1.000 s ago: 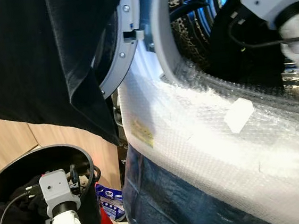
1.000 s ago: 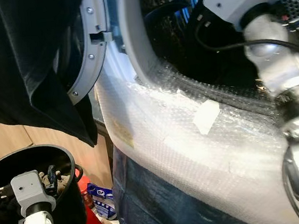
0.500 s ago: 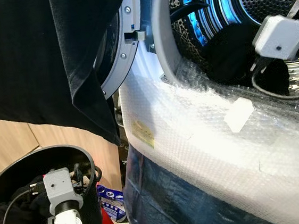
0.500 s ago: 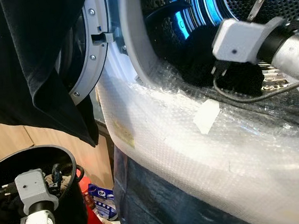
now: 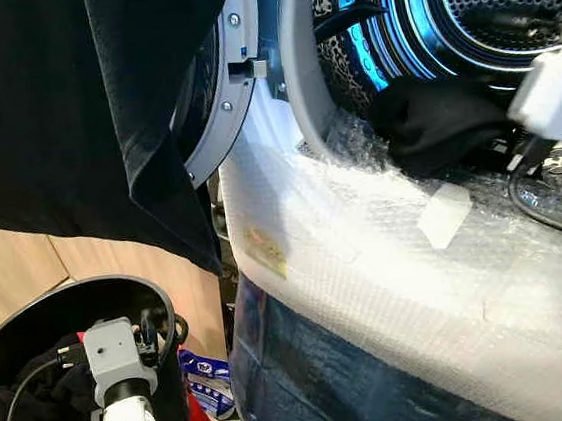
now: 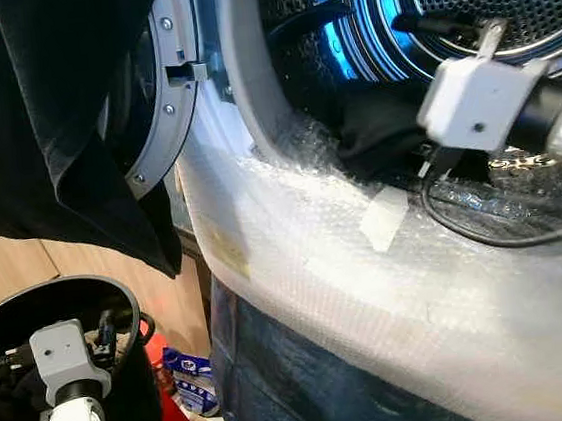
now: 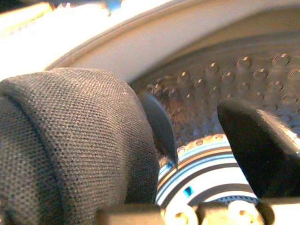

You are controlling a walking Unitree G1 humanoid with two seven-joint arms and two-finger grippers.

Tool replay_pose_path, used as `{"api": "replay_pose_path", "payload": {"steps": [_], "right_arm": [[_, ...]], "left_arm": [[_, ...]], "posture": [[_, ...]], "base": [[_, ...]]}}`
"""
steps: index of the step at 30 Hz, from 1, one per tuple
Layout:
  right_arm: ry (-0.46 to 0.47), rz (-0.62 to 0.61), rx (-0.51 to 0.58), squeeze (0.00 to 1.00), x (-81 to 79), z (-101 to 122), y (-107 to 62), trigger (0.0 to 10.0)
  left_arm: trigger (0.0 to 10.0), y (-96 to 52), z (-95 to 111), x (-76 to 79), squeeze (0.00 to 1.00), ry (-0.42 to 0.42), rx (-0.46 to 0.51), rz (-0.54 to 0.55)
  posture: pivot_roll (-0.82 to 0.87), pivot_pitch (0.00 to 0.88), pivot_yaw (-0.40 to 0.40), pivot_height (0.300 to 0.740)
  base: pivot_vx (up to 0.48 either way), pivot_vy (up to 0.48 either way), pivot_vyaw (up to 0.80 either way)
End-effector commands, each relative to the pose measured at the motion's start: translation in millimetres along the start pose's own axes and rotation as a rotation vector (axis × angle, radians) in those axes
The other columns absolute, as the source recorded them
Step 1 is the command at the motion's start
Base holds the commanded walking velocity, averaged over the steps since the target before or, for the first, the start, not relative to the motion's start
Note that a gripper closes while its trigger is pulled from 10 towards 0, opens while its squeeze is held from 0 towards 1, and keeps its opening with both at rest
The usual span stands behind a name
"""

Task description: Clothes washing

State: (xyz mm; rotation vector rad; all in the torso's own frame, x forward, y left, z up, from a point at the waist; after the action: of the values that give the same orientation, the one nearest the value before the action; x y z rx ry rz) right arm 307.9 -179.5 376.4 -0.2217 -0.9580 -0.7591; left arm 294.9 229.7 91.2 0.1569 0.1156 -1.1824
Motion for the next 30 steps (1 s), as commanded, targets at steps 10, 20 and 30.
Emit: {"api": "replay_pose_path", "payload": {"steps": [10, 20, 30], "right_arm": [[0.245, 0.072, 0.172, 0.00, -30.6, 18.5, 14.5, 10.0], [0.240, -0.019, 0.120, 0.00, -18.1, 12.8, 16.1, 10.0], [0.337, -0.883, 0.105, 0.00, 14.3, 0.6, -6.6, 10.0]], "left_arm": [[10.0, 1.8, -2.3, 0.5, 0.00, 0.001, -0.015, 0.008], [10.0, 2.7, -1.0, -0.3, 0.00, 0.003, -0.011, 0.010], [10.0, -4.0, -8.2, 1.2, 0.00, 0.002, -0.040, 0.007]], "posture": [[0.02, 0.000, -0.072, 0.740], [0.03, 0.000, -0.078, 0.740], [-0.01, 0.000, -0.085, 0.740]], "base": [[0.000, 0.000, 0.00], [0.000, 0.000, 0.00], [0.000, 0.000, 0.00]]}}
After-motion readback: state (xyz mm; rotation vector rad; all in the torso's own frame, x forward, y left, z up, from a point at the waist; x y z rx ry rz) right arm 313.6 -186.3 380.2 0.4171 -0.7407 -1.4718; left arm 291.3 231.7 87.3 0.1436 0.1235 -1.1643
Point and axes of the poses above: a point about 5 cm out from each wrist's last joint towards the gripper, its own y axis pointing out of the wrist towards the gripper, its own z axis along the axis of the wrist's last joint, x = y × z, the point moved 4 cm from there along y, pointing out of the wrist towards the gripper, and after that the axes turned 7 degrees about y, right-handed, at the moved point
